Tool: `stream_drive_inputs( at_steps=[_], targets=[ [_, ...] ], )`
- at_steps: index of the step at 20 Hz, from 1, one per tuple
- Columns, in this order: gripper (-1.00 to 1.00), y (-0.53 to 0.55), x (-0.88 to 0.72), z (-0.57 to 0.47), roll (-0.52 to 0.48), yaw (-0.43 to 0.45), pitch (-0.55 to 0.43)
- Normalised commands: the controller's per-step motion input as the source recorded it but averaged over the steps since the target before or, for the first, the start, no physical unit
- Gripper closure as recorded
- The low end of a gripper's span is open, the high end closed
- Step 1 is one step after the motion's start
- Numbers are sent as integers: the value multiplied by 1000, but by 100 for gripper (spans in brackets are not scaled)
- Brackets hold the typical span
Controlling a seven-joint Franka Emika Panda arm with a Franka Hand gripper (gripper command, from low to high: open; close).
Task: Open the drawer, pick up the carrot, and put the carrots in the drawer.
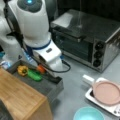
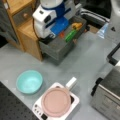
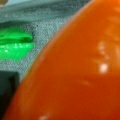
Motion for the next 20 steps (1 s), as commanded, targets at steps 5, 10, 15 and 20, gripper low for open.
stream_drive_inputs(
  at_steps=[5, 10, 15, 20],
  targets=[
    [100, -15, -228, -164, 14, 121, -197],
    [100, 1, -202, -183, 6, 98, -227],
    [100, -29, -185, -237, 10, 69, -251],
    [100, -66, -175, -219, 47, 66, -215]
  ],
)
